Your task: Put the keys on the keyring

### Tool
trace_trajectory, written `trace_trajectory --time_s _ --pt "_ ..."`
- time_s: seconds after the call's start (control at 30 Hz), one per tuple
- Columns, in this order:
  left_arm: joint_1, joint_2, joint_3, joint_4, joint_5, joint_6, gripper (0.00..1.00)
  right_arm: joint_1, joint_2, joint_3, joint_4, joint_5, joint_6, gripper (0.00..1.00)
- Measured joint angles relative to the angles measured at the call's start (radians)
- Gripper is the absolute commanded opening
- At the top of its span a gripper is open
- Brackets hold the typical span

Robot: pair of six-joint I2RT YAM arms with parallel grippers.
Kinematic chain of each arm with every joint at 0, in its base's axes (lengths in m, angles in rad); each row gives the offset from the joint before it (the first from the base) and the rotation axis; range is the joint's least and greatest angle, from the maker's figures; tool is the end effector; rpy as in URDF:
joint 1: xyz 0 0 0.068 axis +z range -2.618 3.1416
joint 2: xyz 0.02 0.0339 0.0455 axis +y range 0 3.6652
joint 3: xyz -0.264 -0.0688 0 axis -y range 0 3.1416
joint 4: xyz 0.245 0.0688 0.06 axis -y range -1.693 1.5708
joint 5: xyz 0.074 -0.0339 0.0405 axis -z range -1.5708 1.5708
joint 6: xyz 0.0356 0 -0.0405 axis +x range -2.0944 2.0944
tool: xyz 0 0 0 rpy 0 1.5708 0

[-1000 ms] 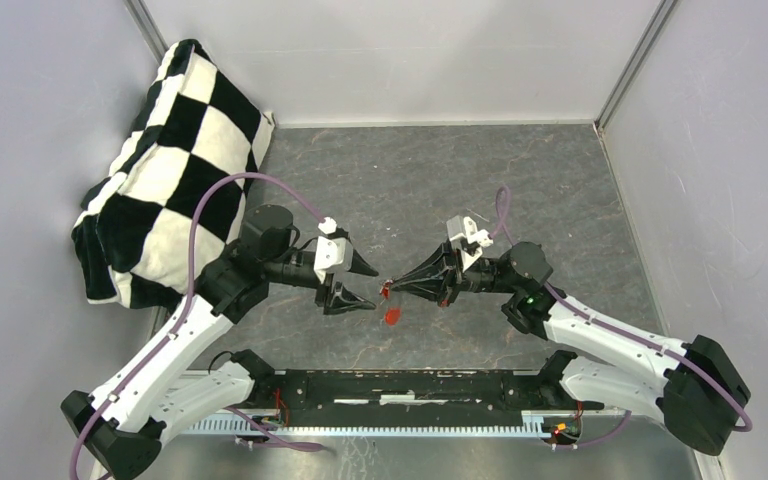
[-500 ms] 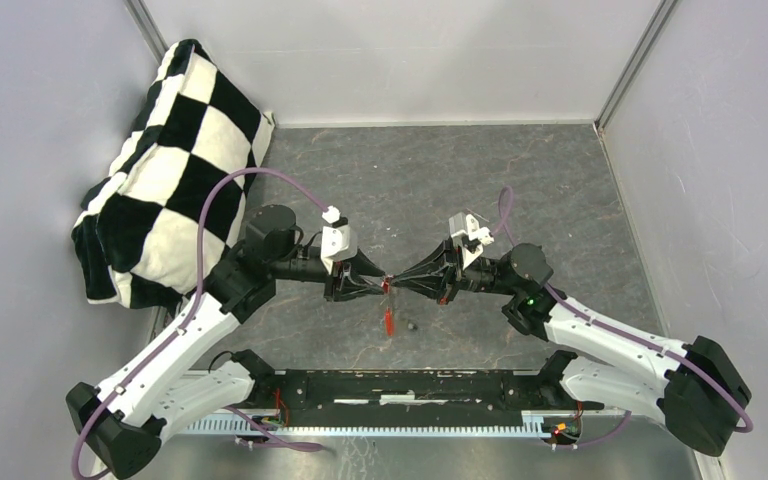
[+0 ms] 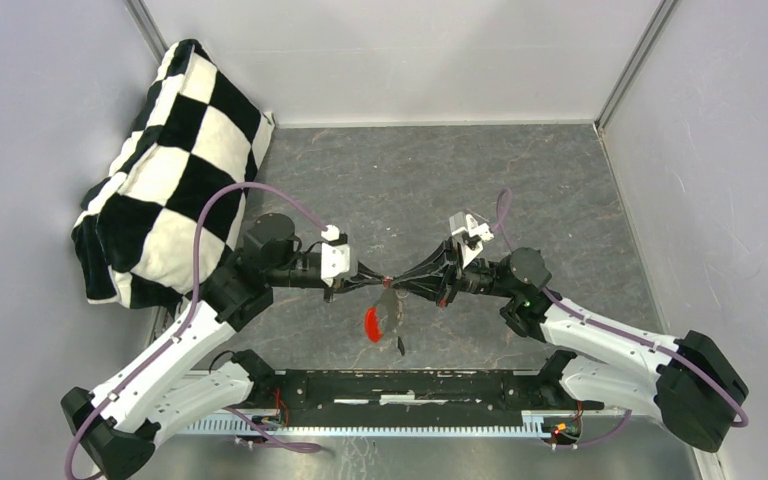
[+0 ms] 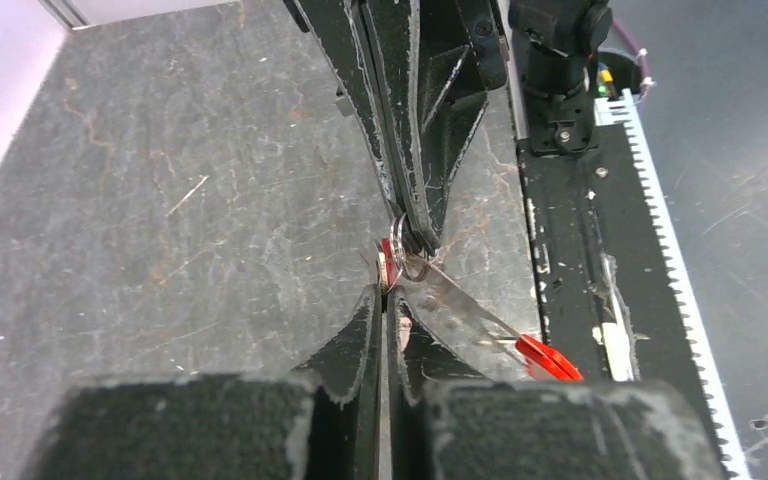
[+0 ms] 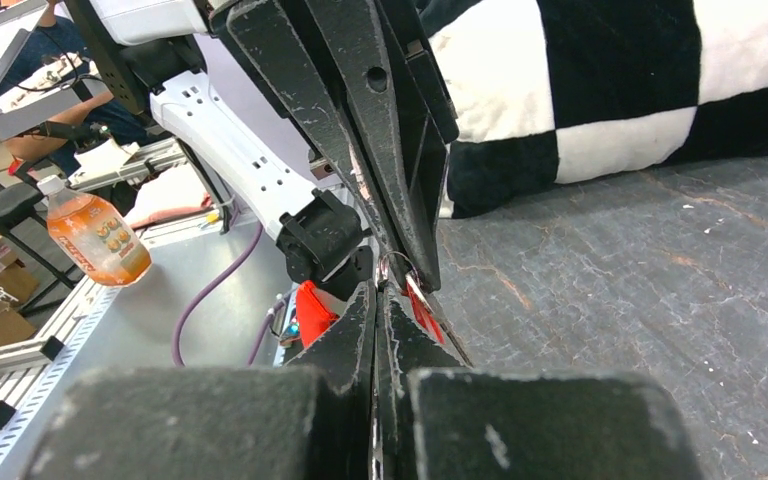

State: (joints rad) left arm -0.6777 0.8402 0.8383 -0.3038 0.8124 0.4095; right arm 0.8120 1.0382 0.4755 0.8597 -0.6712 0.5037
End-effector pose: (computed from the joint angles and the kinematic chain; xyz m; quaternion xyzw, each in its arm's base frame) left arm 0.1262 -0.1348 0.3400 0.5831 0.5133 -0.3884 0.4956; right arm 0.1371 0.1768 0.2908 -0.3478 0.5142 0.6191 0.4809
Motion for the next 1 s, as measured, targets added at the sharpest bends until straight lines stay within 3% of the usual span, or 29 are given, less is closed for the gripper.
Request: trace_trajectory --time_s 0.5,0.67,0.7,0.77,1.0 --pt "-0.127 -0.063 -0.037 -0.009 -0.196 0.344 0.02 0.004 0.018 -0.048 0.082 0.069 0.099 0.00" --pt "-0.162 -0.071 -0.056 -0.014 -0.240 0.436 0.11 0.005 0.022 -0.082 0.123 0.115 0.143 0.00" --pt "-0.168 -0.072 -0.060 -0.016 -0.248 0.450 0.14 0.006 0.022 -0.090 0.134 0.130 0.155 0.01" --pt "-0.177 -0.073 -0.066 -0.019 -0.262 0.467 0.37 0.006 0.023 -0.103 0.158 0.152 0.174 0.00" --pt "-0.192 -0.073 -0.068 -0.037 -0.288 0.453 0.63 0.001 0.033 -0.123 0.232 0.229 0.209 0.00"
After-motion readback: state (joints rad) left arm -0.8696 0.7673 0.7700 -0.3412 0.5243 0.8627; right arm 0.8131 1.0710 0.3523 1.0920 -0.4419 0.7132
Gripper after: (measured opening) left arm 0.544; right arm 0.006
